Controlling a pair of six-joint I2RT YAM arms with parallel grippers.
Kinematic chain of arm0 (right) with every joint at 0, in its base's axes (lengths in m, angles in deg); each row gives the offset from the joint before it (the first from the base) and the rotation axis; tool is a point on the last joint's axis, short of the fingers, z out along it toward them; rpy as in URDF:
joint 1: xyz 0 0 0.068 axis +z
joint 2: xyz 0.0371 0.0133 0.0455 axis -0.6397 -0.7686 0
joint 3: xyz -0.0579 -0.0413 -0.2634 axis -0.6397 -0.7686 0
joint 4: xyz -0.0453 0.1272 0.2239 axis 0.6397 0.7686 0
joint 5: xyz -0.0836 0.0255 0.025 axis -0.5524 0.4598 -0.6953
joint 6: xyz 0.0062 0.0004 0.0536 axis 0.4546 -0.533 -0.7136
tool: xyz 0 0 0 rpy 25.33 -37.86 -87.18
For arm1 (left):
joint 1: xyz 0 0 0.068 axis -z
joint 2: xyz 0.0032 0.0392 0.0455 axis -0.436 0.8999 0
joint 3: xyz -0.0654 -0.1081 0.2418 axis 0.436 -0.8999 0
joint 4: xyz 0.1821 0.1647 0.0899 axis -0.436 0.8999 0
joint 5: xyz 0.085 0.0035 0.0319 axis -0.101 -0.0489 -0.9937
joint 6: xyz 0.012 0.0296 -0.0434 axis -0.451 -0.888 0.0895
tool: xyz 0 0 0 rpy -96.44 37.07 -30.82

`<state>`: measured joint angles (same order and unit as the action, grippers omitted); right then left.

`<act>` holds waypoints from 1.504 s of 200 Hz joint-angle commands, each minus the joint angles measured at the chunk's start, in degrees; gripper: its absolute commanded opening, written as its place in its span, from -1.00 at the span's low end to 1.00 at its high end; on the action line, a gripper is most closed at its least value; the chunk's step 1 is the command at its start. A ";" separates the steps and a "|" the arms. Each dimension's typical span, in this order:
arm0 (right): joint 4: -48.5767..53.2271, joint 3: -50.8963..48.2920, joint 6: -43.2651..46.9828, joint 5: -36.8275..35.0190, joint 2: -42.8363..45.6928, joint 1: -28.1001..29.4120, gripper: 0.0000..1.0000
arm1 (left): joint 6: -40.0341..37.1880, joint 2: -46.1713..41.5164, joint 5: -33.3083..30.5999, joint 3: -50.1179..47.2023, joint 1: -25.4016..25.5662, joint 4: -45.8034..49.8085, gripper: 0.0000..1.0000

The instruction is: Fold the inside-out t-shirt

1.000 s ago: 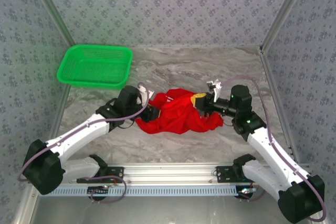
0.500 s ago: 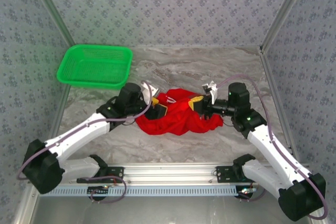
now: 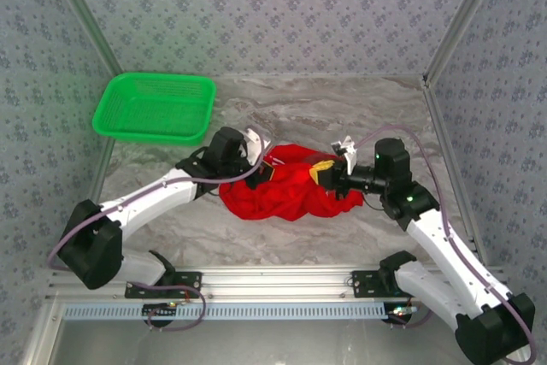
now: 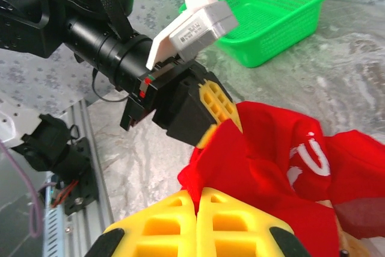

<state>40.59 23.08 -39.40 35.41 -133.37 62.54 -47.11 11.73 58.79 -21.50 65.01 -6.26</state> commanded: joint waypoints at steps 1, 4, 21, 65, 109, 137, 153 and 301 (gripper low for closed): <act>1.49 1.09 1.39 -8.68 3.24 0.56 -1.00 | 6.20 -5.18 4.91 -1.88 -2.70 -3.95 -1.00; 1.59 1.02 1.43 -9.91 3.50 0.66 -1.00 | 7.03 -6.08 5.46 -2.59 -2.88 -4.70 -1.00; 1.22 -0.22 1.85 -15.96 5.46 1.60 -1.00 | 11.24 -11.60 6.22 -6.56 -4.18 -8.87 -1.00; -0.47 -2.06 1.17 -26.41 9.02 2.53 -1.00 | 15.78 -22.55 1.24 -12.65 -7.78 -9.13 -1.00; -3.98 -2.76 -0.19 -23.57 8.80 2.53 -1.00 | 10.22 -23.13 2.42 -13.88 -6.58 -6.09 -1.00; -10.65 -3.10 -1.58 -7.27 5.67 2.72 -1.00 | 7.87 -17.19 -0.16 -9.79 -2.41 -2.65 -0.90; -11.76 -2.03 -2.55 -1.86 2.71 2.81 -1.00 | 6.75 -13.53 -5.46 -5.90 -0.68 1.76 -0.69; -7.39 0.43 -0.73 3.79 -0.87 3.51 -1.00 | -3.71 -8.05 23.03 -0.36 3.27 -9.83 0.10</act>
<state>32.14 21.20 -40.89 37.58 -134.82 65.60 -46.63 1.37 75.55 -25.78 67.87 -14.68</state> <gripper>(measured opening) 0.061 0.529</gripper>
